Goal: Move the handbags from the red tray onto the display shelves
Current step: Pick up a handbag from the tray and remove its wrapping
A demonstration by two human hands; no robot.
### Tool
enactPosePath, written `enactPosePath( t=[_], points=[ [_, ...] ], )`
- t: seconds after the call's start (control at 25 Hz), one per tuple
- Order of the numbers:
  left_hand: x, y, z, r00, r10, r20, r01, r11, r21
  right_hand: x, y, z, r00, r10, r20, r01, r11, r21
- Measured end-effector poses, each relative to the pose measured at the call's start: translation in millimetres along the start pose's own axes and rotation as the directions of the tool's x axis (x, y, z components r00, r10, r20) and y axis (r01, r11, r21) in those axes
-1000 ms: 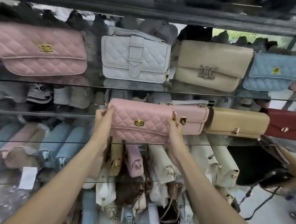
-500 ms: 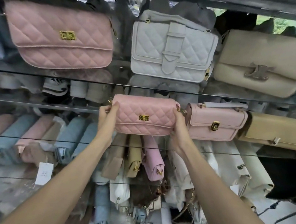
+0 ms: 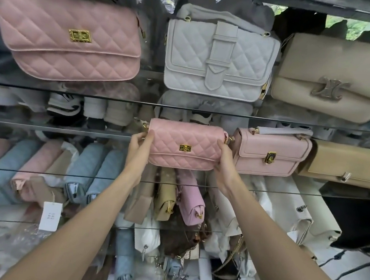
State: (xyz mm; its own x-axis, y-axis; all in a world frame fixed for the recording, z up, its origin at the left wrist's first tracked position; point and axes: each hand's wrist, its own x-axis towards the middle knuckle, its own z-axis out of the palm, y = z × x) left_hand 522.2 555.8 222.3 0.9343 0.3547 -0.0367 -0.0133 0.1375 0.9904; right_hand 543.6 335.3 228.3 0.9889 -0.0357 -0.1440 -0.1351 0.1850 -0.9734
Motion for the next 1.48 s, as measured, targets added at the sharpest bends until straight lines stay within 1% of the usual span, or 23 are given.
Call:
enactPosePath(
  t=[0.16, 0.24, 0.28, 0.32, 0.4, 0.44, 0.48, 0.56, 0.68, 0.76, 0.84, 0.92, 1.0, 1.08, 1.12, 1.16, 1.2, 1.28, 1.4, 1.48],
  points=[
    [-3.8, 0.8, -1.7, 0.999, -0.021, 0.03, 0.021, 1.0, 0.0, -4.9, 3.2, -9.7, 0.997, 0.038, 0.067, -0.038, 0.999, -0.001],
    [-7.0, 3.8, 0.1, 1.0, -0.013, 0.012, 0.013, 0.999, 0.032, -9.6, 1.9, -13.7, 0.995, 0.071, 0.069, -0.069, 0.997, -0.028],
    [-8.3, 4.0, 0.5, 0.999, 0.018, -0.043, -0.015, 0.998, 0.066, -13.1, 1.0, -16.3, 0.994, 0.085, 0.07, -0.083, 0.996, -0.037],
    [-9.9, 4.6, 1.1, 0.989, 0.073, -0.126, -0.059, 0.992, 0.111, -16.4, 1.0, -21.0, 0.993, 0.095, 0.071, -0.091, 0.994, -0.052],
    [-17.4, 9.9, 7.3, 0.944, 0.203, -0.261, -0.157, 0.97, 0.186, -30.2, -2.2, -34.7, 0.989, 0.12, 0.085, -0.114, 0.991, -0.075],
    [-23.8, 15.8, 14.4, 0.929, 0.242, -0.278, -0.19, 0.961, 0.201, -37.6, -5.2, -42.7, 0.988, 0.131, 0.081, -0.125, 0.989, -0.082],
    [-29.9, 22.7, 24.0, 0.926, 0.269, -0.263, -0.217, 0.953, 0.21, -45.0, -9.6, -51.1, 0.989, 0.133, 0.068, -0.128, 0.989, -0.077],
    [-45.4, 34.7, 54.8, 0.936, 0.314, -0.159, -0.278, 0.937, 0.212, -58.5, -19.2, -75.1, 0.993, 0.12, 0.01, -0.119, 0.991, -0.058],
    [-70.5, 38.7, 118.0, 0.949, 0.307, 0.072, -0.315, 0.937, 0.15, -86.5, -36.2, -125.4, 0.994, 0.07, -0.088, -0.074, 0.996, -0.043],
    [-94.4, 29.6, 166.0, 0.932, 0.275, 0.237, -0.313, 0.939, 0.14, -114.0, -45.9, -170.9, 0.983, 0.034, -0.178, -0.041, 0.998, -0.038],
    [-128.3, 19.7, 216.3, 0.886, 0.238, 0.398, -0.316, 0.938, 0.143, -149.2, -53.0, -222.7, 0.955, 0.013, -0.295, -0.023, 0.999, -0.033],
    [-178.0, 8.6, 273.2, 0.804, 0.186, 0.565, -0.296, 0.949, 0.109, -197.0, -56.5, -280.6, 0.898, 0.0, -0.44, -0.01, 1.0, -0.02],
    [-236.8, -2.7, 328.6, 0.703, 0.103, 0.704, -0.249, 0.962, 0.109, -251.2, -52.7, -336.7, 0.816, -0.007, -0.578, 0.009, 1.0, 0.0],
    [-298.3, -17.0, 377.1, 0.579, 0.015, 0.815, -0.204, 0.971, 0.128, -307.0, -44.1, -388.1, 0.722, -0.019, -0.692, 0.028, 1.0, 0.002],
    [-324.9, -25.5, 396.5, 0.517, -0.01, 0.856, -0.197, 0.972, 0.131, -332.1, -39.8, -408.6, 0.677, -0.019, -0.736, 0.035, 0.999, 0.006],
    [-357.6, -35.0, 417.2, 0.45, -0.031, 0.893, -0.197, 0.972, 0.132, -363.3, -34.9, -431.2, 0.616, -0.014, -0.787, 0.047, 0.999, 0.018],
    [-390.1, -45.4, 435.6, 0.39, -0.048, 0.92, -0.204, 0.969, 0.137, -394.5, -29.3, -450.6, 0.556, -0.005, -0.831, 0.059, 0.998, 0.033],
    [-448.4, -65.3, 463.0, 0.285, -0.082, 0.955, -0.218, 0.965, 0.148, -448.9, -15.7, -476.9, 0.476, 0.026, -0.879, 0.063, 0.996, 0.064],
    [-543.8, -99.4, 486.3, 0.054, -0.17, 0.984, -0.256, 0.95, 0.179, -526.5, 20.3, -505.8, 0.369, 0.107, -0.923, 0.056, 0.989, 0.137],
    [-590.6, -120.1, 491.3, -0.073, -0.241, 0.968, -0.288, 0.934, 0.211, -558.4, 49.0, -519.0, 0.288, 0.162, -0.944, 0.069, 0.979, 0.189]
  ],
)
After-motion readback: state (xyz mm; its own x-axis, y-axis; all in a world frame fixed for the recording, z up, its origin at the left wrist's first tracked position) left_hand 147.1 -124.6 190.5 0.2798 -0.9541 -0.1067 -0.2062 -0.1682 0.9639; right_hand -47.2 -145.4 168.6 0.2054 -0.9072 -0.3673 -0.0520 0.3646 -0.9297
